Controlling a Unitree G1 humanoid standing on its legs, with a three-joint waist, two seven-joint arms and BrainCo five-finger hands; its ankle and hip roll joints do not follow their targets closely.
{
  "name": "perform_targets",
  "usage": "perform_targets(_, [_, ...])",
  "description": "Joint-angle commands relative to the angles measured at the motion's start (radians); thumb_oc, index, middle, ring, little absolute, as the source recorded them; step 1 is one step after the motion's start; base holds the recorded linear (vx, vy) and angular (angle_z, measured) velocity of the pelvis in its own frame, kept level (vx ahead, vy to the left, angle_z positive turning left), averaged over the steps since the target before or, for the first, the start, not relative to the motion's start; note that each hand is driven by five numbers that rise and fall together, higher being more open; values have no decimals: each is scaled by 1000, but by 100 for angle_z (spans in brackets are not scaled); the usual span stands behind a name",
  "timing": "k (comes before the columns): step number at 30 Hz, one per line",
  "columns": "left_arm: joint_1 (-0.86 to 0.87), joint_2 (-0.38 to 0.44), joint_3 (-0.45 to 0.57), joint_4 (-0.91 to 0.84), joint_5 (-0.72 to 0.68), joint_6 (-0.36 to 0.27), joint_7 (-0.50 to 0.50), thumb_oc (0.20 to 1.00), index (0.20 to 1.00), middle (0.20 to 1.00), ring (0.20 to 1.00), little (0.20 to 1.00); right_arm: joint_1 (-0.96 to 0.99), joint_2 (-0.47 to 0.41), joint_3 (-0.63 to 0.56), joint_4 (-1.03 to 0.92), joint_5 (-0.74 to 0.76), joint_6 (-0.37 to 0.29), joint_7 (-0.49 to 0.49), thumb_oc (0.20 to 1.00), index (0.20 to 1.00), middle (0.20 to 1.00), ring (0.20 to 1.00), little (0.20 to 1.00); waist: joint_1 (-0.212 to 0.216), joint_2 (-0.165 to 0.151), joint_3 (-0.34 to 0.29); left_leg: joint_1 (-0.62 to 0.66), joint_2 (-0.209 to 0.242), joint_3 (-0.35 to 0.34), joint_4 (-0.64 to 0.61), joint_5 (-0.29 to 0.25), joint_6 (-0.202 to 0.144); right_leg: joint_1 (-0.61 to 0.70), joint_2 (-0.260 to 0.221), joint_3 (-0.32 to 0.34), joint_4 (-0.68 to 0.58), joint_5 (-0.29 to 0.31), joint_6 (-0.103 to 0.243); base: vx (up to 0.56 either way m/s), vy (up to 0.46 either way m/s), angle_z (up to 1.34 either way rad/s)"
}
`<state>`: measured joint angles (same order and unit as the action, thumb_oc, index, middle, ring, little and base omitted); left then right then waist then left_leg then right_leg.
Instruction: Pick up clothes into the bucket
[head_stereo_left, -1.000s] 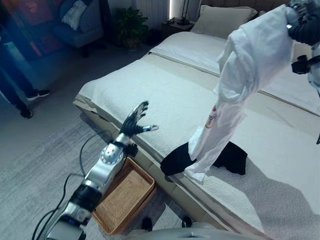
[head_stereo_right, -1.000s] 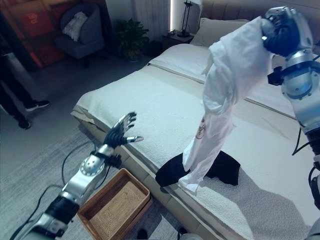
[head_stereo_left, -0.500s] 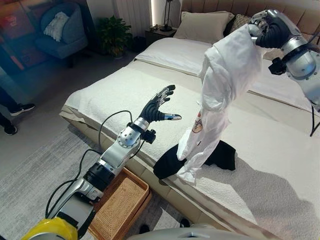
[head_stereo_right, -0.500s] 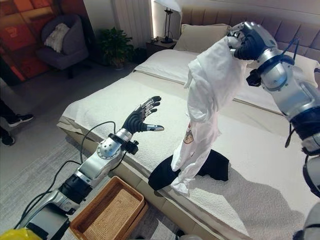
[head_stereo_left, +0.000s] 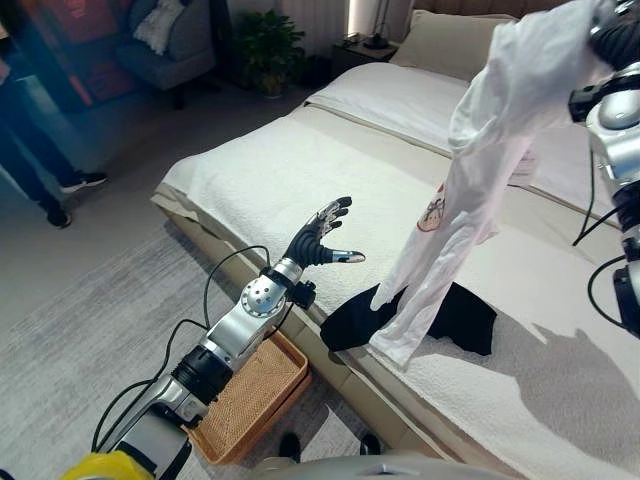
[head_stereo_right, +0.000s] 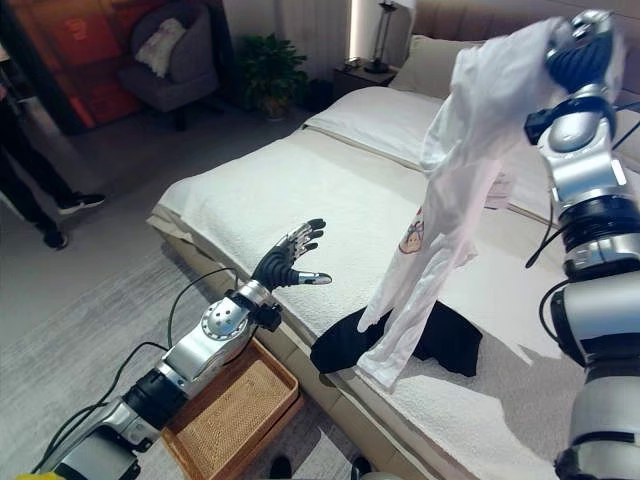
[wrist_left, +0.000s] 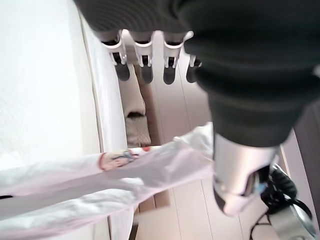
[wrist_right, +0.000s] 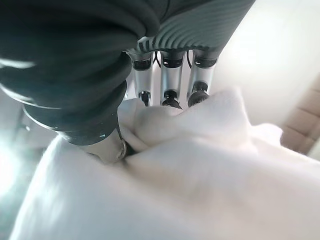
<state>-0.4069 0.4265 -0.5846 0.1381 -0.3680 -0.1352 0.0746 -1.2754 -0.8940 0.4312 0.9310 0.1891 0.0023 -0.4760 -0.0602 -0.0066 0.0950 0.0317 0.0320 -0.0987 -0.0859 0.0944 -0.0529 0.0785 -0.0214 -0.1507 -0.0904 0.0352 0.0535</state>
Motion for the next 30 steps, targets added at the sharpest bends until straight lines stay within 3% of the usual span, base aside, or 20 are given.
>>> perform_targets(1, [-18, 23, -3, -4, -1, -35, 10, 1000, 1000, 1000, 1000, 1000, -259, -98, 70, 0, 26, -102, -94, 200, 200, 200, 200, 200, 13, -105, -47, -9, -10, 3, 39, -66, -18, -15, -56, 38, 19, -6, 70, 52, -1, 13])
perform_targets(7, [-6, 22, -35, 18, -18, -34, -7, 1000, 1000, 1000, 1000, 1000, -503, -175, 221, 121, 167, -153, -95, 200, 200, 200, 200, 200, 11, -121, -68, 6, -15, -7, 44, -88, -22, 2, -57, 34, 19, -20, 71, 56, -1, 6])
perform_targets(16, [45, 22, -62, 40, -35, -19, -29, 1000, 1000, 1000, 1000, 1000, -633, -211, 276, 174, 269, -202, -137, 200, 200, 200, 200, 200, 9, -116, -86, 6, -20, -15, 53, -101, -23, 9, -62, 31, 18, -28, 72, 39, 1, 2])
perform_targets(20, [63, 23, -73, 46, -31, -15, -38, 1000, 1000, 1000, 1000, 1000, -624, -216, 303, 207, 252, -185, -113, 200, 200, 200, 200, 200, 12, -113, -86, 3, -22, -18, 53, -102, -24, 9, -63, 31, 19, -31, 70, 0, 0, 0])
perform_targets(29, [125, 45, -53, 24, -25, -6, -56, 1000, 1000, 1000, 1000, 1000, -494, -177, 359, 320, 146, -83, 56, 200, 200, 200, 200, 200, 16, -103, -56, -4, -24, -13, 54, -97, -22, -4, -64, 36, 21, -25, 67, 0, 0, 0])
perform_targets(30, [142, 49, -45, 18, -24, -3, -58, 1000, 1000, 1000, 1000, 1000, -458, -165, 348, 321, 127, -73, 72, 479, 479, 479, 479, 479, 15, -100, -49, -7, -24, -12, 54, -95, -21, -9, -63, 38, 22, -25, 66, 0, 0, 0])
